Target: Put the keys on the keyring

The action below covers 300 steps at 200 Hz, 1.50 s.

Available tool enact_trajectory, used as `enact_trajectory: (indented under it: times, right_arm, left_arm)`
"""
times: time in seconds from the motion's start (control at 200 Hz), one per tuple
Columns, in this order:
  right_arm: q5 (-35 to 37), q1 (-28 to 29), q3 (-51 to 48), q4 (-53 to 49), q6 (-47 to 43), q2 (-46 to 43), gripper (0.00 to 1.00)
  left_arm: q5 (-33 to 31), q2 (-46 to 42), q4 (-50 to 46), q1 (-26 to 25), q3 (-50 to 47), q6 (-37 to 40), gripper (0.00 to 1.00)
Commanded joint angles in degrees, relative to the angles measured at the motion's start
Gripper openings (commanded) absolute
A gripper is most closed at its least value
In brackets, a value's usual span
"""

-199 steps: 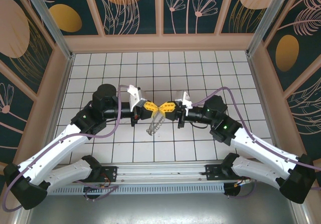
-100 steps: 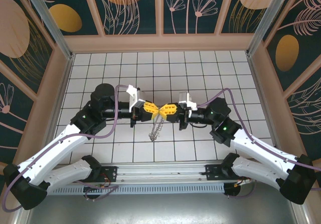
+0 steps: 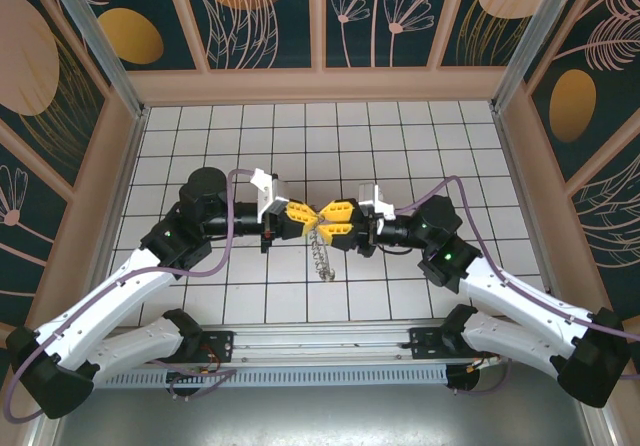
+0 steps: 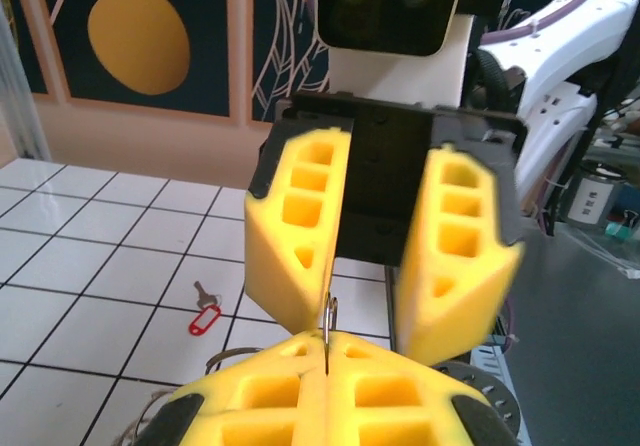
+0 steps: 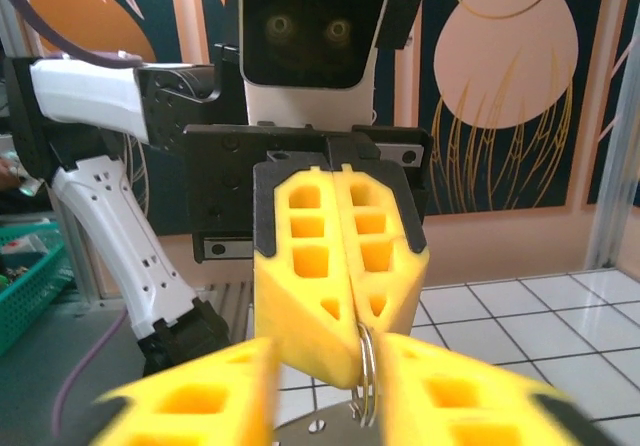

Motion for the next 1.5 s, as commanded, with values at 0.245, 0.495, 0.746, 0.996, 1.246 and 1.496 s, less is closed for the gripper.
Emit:
enact_trajectory:
  times: [0.245, 0.495, 0.746, 0.996, 1.246, 1.496]
  right_arm:
    - [11.2, -3.3, 0.2, -10.6, 0.0, -8.8, 0.53]
    - [39.2, -8.5, 4.4, -29.4, 6.6, -8.9, 0.62]
    - [44.1, -26.2, 7.5, -50.2, 20.4, -4.5, 0.62]
    - [40.0, -38.2, 4.2, -55.5, 22.4, 3.0, 0.59]
    - [32.2, -44.4, 0.5, -49.8, 20.1, 11.6, 0.52]
    - [27.7, -46.9, -1.2, -48.4, 22.0, 18.6, 0.47]
  left_arm:
    - [-10.2, -0.7, 4.0, -0.5, -3.0, -0.8, 0.0]
    - [-13.4, -1.4, 7.7, -0.5, -7.5, -2.5, 0.0]
    - [-15.3, -0.4, 13.4, -0.4, -11.7, -7.0, 0.0]
    - [-19.4, -3.0, 13.7, -0.5, -15.4, -10.4, 0.0]
    - [-21.3, -3.3, 12.1, -0.5, -15.5, -10.9, 0.0]
    - [-19.6, -3.3, 14.8, -0.5, -16.3, -11.0, 0.0]
